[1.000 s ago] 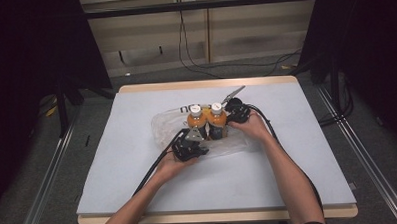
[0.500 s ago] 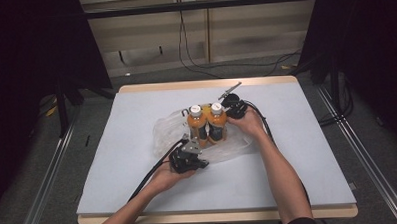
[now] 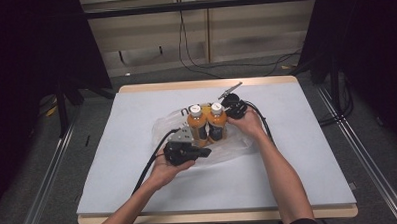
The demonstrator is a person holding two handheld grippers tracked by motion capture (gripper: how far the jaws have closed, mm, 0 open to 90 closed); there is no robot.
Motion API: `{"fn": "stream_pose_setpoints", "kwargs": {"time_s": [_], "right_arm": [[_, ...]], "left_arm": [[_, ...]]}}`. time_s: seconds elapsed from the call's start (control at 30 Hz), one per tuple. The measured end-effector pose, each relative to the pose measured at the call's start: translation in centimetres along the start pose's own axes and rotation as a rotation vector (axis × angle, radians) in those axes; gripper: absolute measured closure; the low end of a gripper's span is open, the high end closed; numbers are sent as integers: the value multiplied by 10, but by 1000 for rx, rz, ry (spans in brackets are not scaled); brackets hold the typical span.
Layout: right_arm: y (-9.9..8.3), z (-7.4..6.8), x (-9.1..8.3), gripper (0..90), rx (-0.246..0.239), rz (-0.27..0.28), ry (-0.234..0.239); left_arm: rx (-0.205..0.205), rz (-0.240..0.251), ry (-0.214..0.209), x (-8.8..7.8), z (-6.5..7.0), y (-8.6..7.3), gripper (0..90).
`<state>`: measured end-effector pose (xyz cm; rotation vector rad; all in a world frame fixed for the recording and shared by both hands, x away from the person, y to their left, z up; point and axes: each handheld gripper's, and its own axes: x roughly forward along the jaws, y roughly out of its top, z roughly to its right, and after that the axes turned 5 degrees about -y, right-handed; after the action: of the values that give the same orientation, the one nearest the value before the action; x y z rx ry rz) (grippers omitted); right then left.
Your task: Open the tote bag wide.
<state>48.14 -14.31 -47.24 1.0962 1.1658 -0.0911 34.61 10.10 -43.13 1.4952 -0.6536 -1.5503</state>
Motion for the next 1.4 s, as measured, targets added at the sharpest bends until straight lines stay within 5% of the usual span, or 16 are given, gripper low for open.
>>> {"fn": "stream_pose_setpoints", "kwargs": {"time_s": [0.17,0.23,0.33,0.47,0.6,0.83,1.03,1.4], "right_arm": [[6,-3,-7,900,-9,17,14],[7,-3,-7,900,-11,15,14],[7,-4,-3,900,-17,-4,41],[10,-4,3,900,-28,-8,71],[16,3,13,900,-2,-15,133],[26,6,31,900,34,-53,148],[40,1,37,900,17,-94,93],[53,1,47,900,19,-83,6]], "left_arm": [[-49,-14,106,-1,-17,2,900],[-49,-78,144,4,-23,-1,900],[-61,-127,142,15,-28,-10,900],[-12,-200,165,31,-19,-16,900],[28,-267,123,46,-12,-20,900],[44,-279,72,49,0,-23,900],[84,-295,37,49,13,-24,900],[134,-338,-24,45,30,-25,900]]}}
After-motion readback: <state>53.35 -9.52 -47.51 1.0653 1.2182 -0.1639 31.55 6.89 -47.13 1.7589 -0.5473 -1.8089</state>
